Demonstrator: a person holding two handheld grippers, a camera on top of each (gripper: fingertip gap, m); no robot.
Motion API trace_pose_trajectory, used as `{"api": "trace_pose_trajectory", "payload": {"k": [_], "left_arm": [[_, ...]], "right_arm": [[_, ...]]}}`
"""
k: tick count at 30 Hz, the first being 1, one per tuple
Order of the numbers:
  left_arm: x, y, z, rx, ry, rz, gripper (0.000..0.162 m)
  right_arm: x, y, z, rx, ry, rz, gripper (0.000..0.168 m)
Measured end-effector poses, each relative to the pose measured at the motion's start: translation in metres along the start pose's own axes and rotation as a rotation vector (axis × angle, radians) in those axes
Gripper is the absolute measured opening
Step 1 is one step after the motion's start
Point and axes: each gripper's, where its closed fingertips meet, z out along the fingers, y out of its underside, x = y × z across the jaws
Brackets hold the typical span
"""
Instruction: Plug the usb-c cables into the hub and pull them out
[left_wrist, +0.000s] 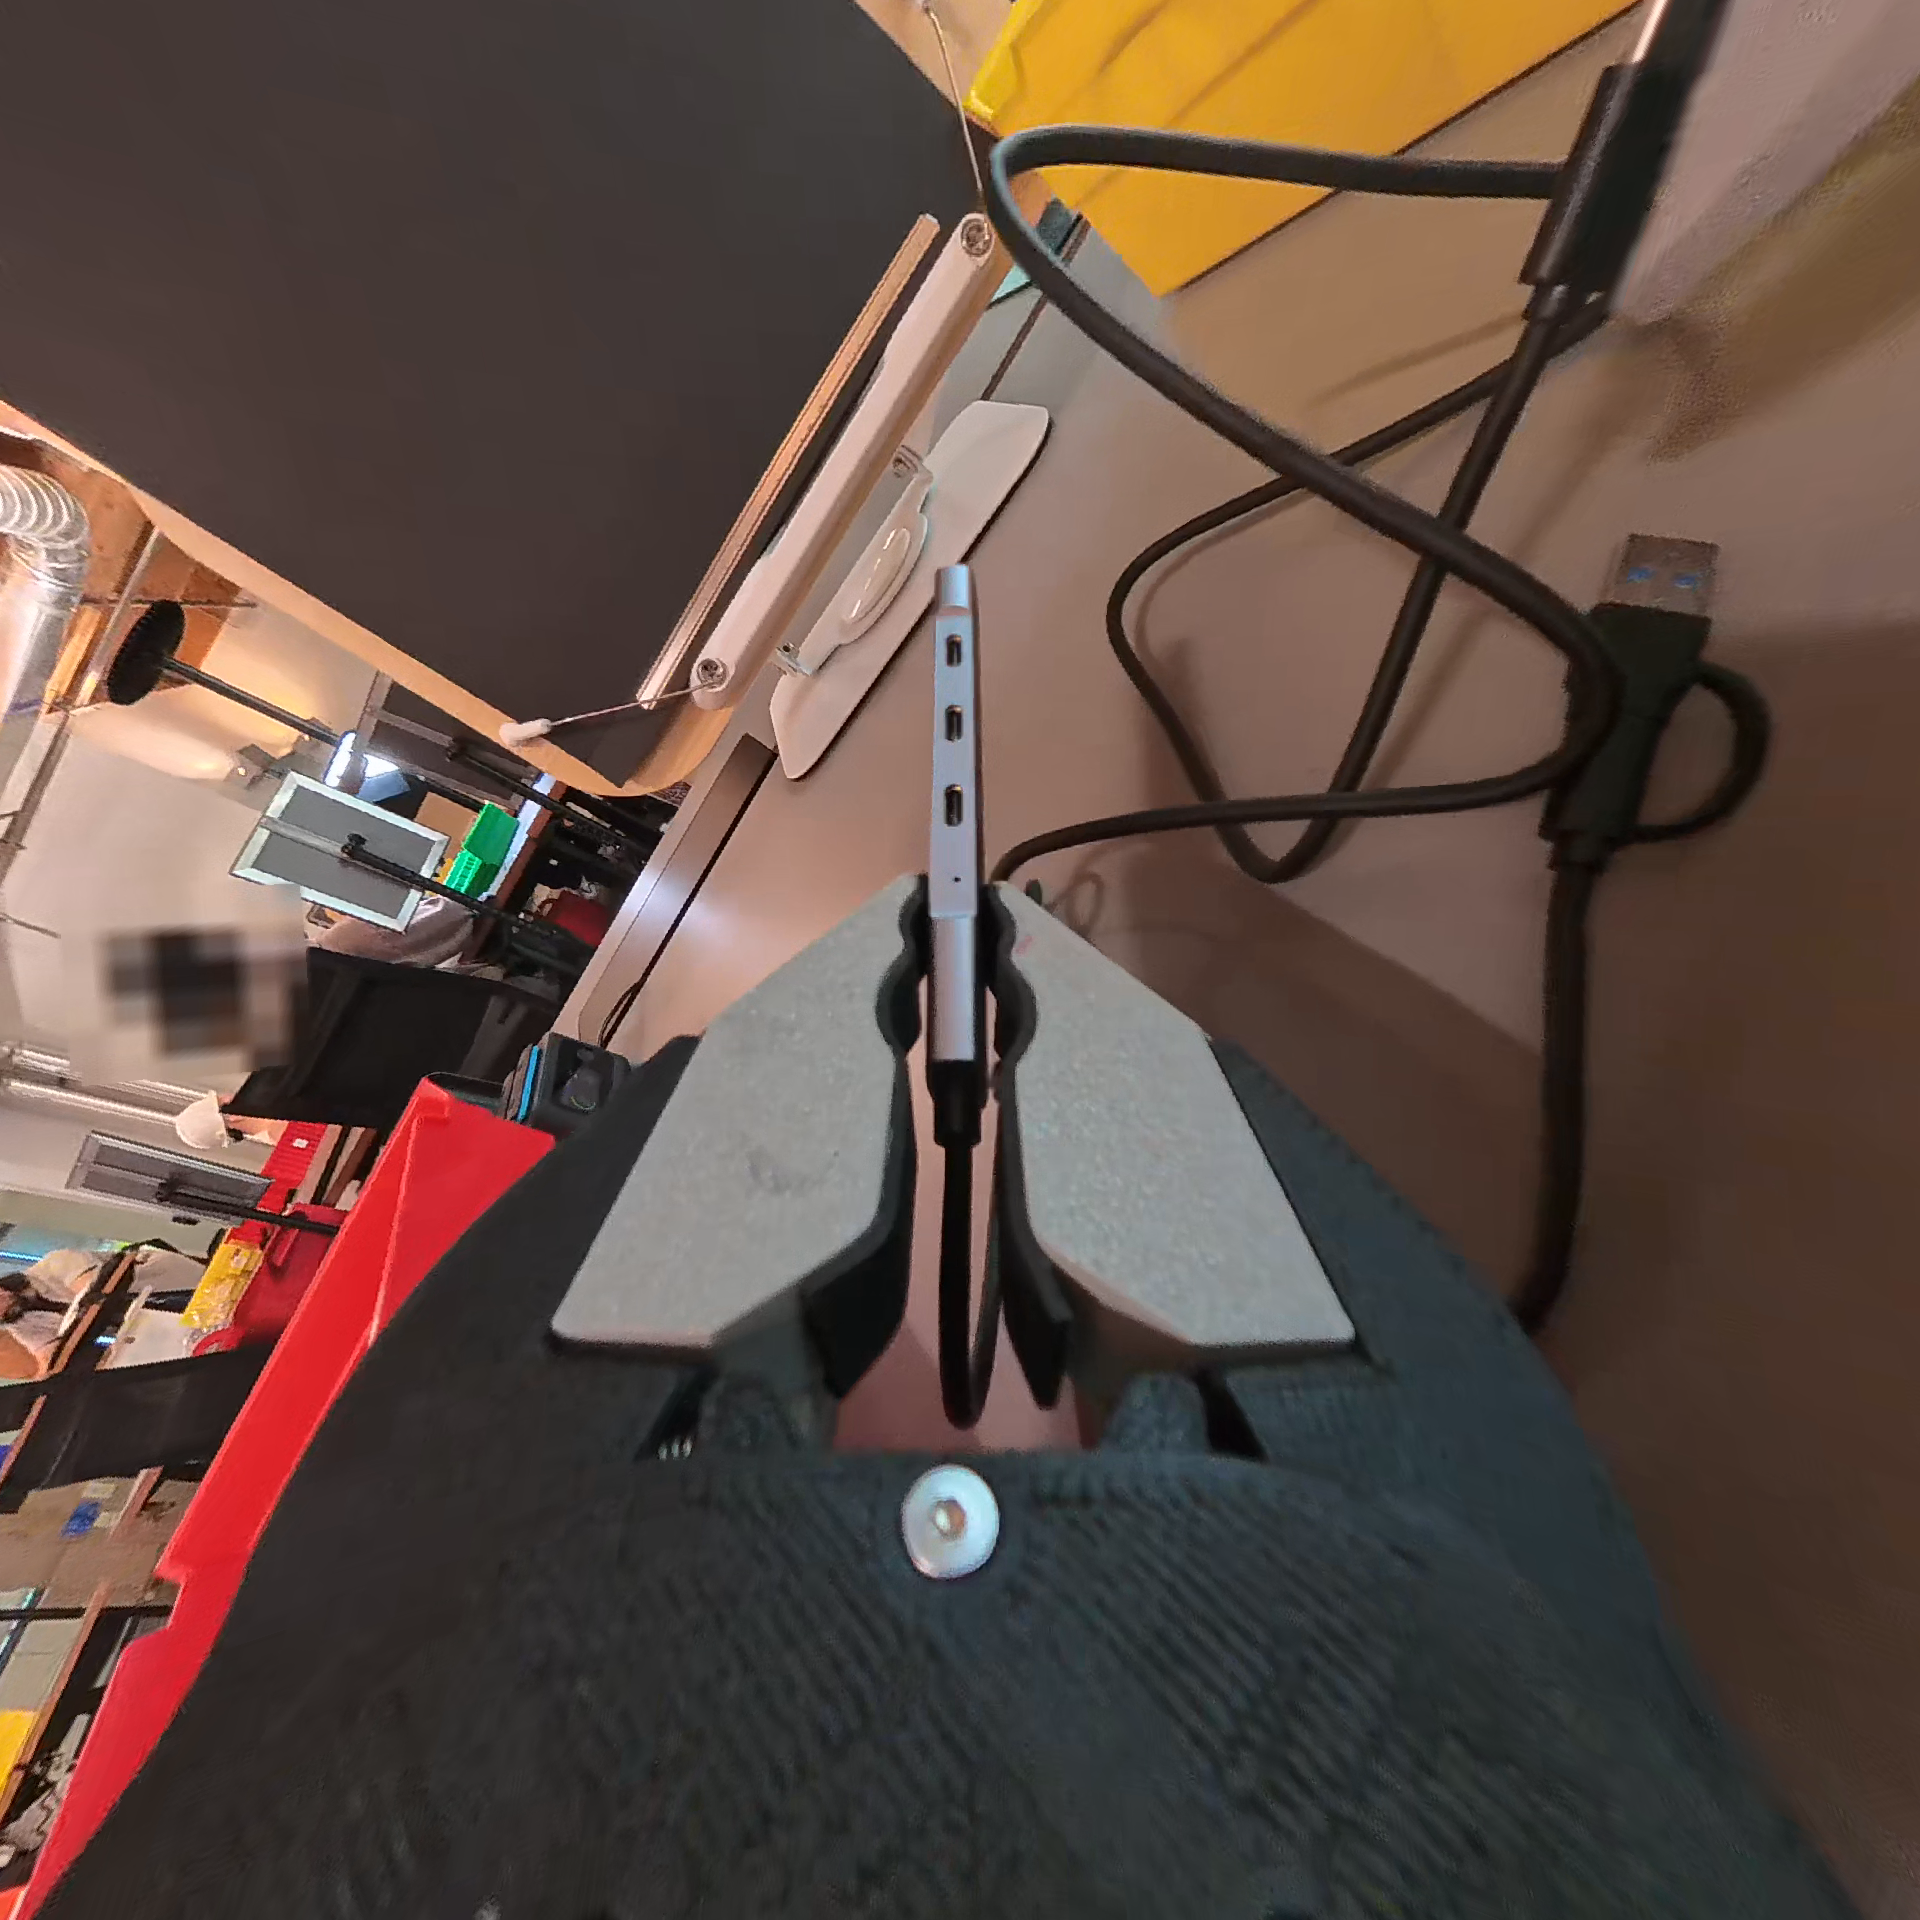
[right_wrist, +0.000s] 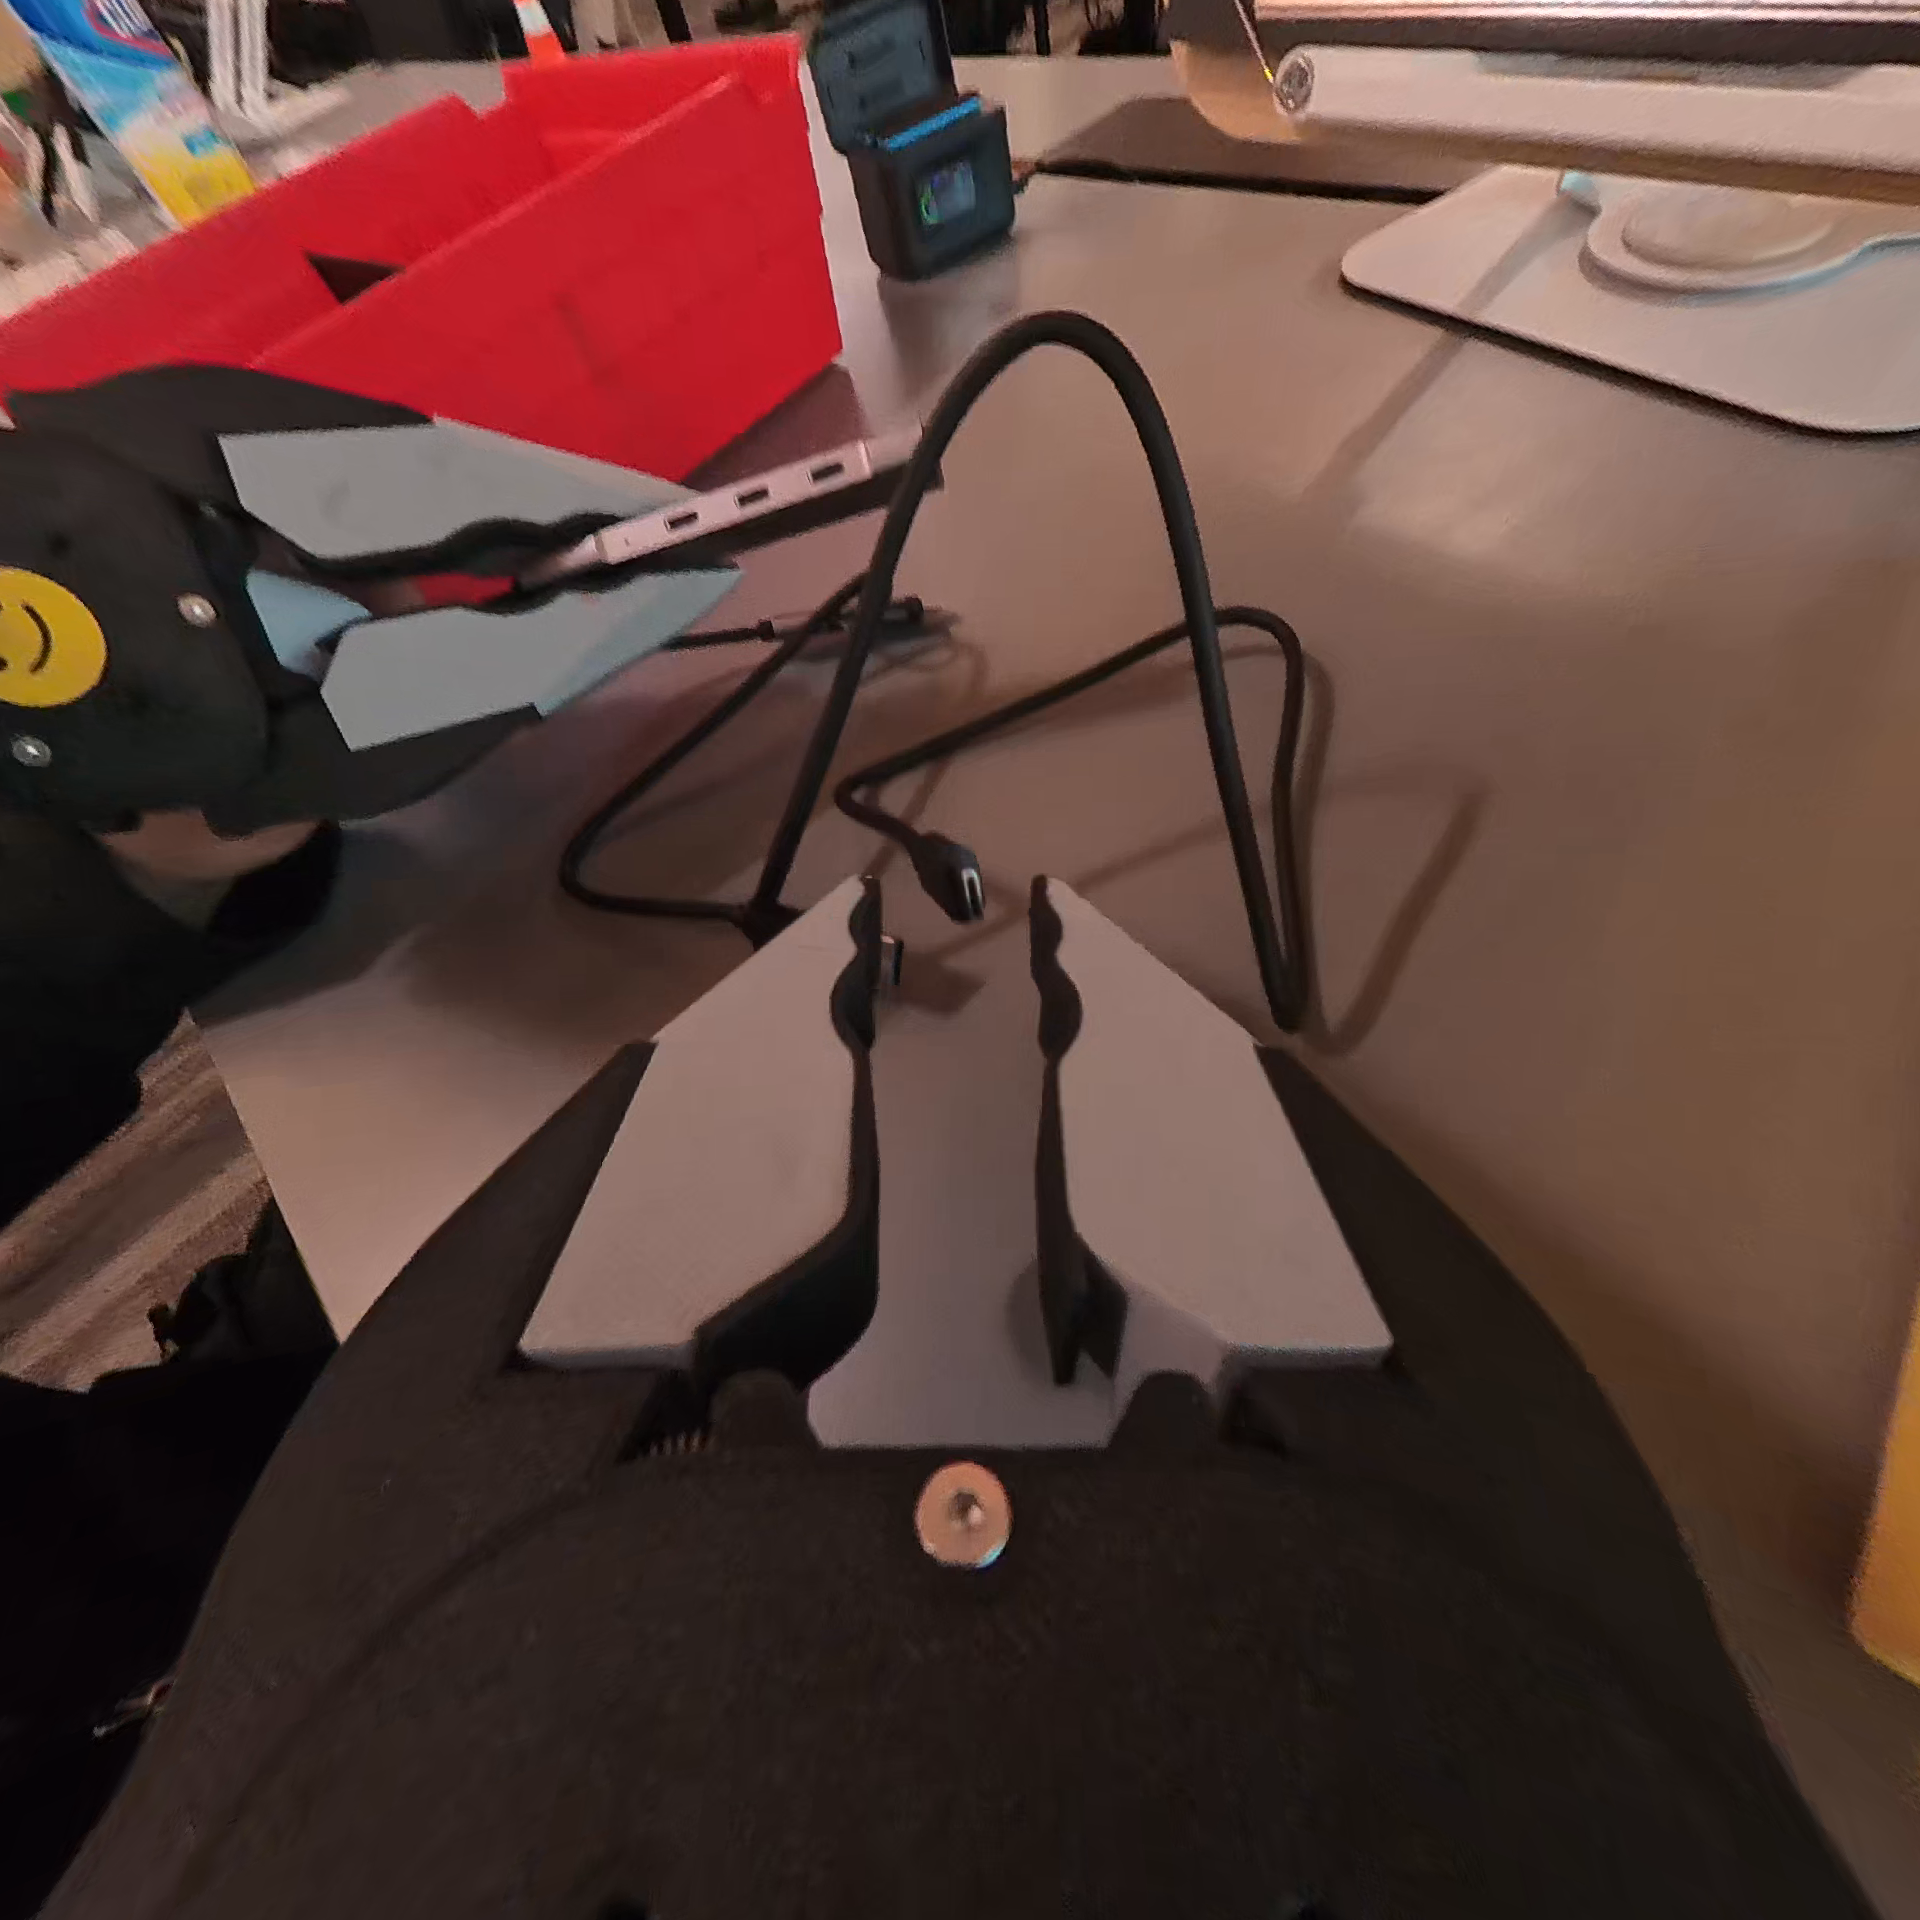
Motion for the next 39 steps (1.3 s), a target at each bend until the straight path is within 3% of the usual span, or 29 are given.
{"api": "trace_pose_trajectory", "payload": {"k": [2,7,11,15,21,26,28,39], "left_arm": [[0.001,-0.001,0.0,0.003,0.003,0.0,0.007],[-0.001,-0.002,0.0,0.011,-0.004,-0.009,0.007],[0.001,-0.008,0.0,0.038,0.0,0.012,0.007],[0.007,-0.01,0.003,0.024,0.014,0.034,0.007],[0.008,-0.001,0.002,-0.018,0.007,0.037,0.007],[0.009,0.022,0.008,-0.123,0.036,0.019,0.007],[0.014,0.031,0.01,-0.169,0.058,0.035,0.007],[0.02,0.029,0.011,-0.15,0.111,-0.023,0.007]], "right_arm": [[-0.002,-0.007,0.004,0.036,-0.023,-0.001,0.008],[0.031,-0.05,-0.026,0.102,0.146,-0.111,0.004],[0.031,-0.084,-0.049,-0.112,0.236,-0.417,0.004],[-0.027,-0.049,-0.011,-0.509,-0.086,-0.524,0.004],[-0.041,-0.011,0.075,-0.689,-0.277,-0.322,0.004],[-0.044,0.002,0.094,-0.65,-0.414,-0.076,0.001],[-0.05,-0.006,0.089,-0.589,-0.477,-0.03,0.012],[-0.047,-0.002,0.077,-0.462,-0.422,-0.182,0.025]]}}
